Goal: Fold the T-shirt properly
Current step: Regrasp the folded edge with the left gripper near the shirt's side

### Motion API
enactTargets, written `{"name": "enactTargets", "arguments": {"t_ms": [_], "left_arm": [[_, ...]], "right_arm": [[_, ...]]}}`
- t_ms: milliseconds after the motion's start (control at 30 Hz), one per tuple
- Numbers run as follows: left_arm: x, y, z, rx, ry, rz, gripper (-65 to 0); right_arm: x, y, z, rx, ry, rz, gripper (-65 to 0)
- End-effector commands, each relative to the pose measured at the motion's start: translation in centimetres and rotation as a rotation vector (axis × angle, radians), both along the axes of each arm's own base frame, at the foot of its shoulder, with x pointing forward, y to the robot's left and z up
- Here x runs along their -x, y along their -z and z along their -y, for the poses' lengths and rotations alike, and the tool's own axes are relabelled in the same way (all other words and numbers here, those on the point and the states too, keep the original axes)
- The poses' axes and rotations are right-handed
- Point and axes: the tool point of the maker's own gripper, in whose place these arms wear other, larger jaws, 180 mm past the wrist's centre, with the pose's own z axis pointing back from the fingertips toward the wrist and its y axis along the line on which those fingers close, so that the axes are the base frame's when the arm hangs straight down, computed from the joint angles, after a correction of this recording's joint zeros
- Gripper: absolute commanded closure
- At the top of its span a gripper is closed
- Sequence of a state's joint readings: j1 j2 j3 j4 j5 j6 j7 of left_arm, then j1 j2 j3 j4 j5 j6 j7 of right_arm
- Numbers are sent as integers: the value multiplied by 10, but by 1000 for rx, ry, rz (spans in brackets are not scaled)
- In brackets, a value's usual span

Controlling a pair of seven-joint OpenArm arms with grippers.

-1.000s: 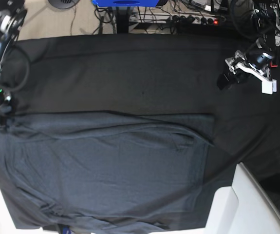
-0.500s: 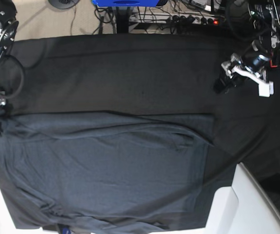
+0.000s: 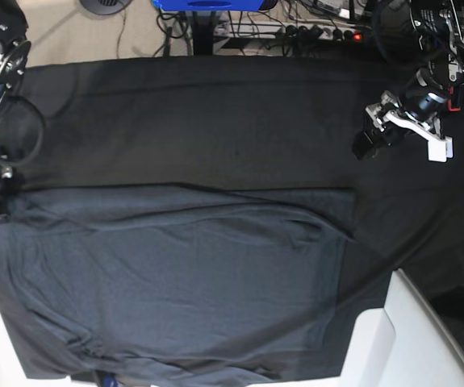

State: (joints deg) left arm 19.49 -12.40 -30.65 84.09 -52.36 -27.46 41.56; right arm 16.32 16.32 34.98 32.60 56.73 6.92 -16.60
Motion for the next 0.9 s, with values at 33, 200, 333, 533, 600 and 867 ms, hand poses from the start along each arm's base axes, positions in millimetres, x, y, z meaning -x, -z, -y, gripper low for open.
{"name": "enactTargets", "arguments": {"t_ms": [33, 200, 333, 533, 600, 867], "left_arm": [[-8, -12, -4, -6, 1, 46, -535], [-22, -2, -9, 31, -32, 38, -527], [-42, 9, -10, 80, -62, 32, -527], [-71, 18, -11, 146, -103, 29, -527], [-79, 21, -10, 169, -117, 25, -525], [-100, 40, 7, 137, -86, -35, -525]], "right_arm": [[-9, -12, 10, 17, 5, 26, -332], [-8, -12, 11, 15, 11, 27, -20], [-13, -12, 4, -1, 14, 34, -6], [-13, -11, 3, -4, 13, 32, -2], [-13, -11, 3, -5, 12, 32, -2], [-12, -11, 3, -3, 12, 32, -2]]}}
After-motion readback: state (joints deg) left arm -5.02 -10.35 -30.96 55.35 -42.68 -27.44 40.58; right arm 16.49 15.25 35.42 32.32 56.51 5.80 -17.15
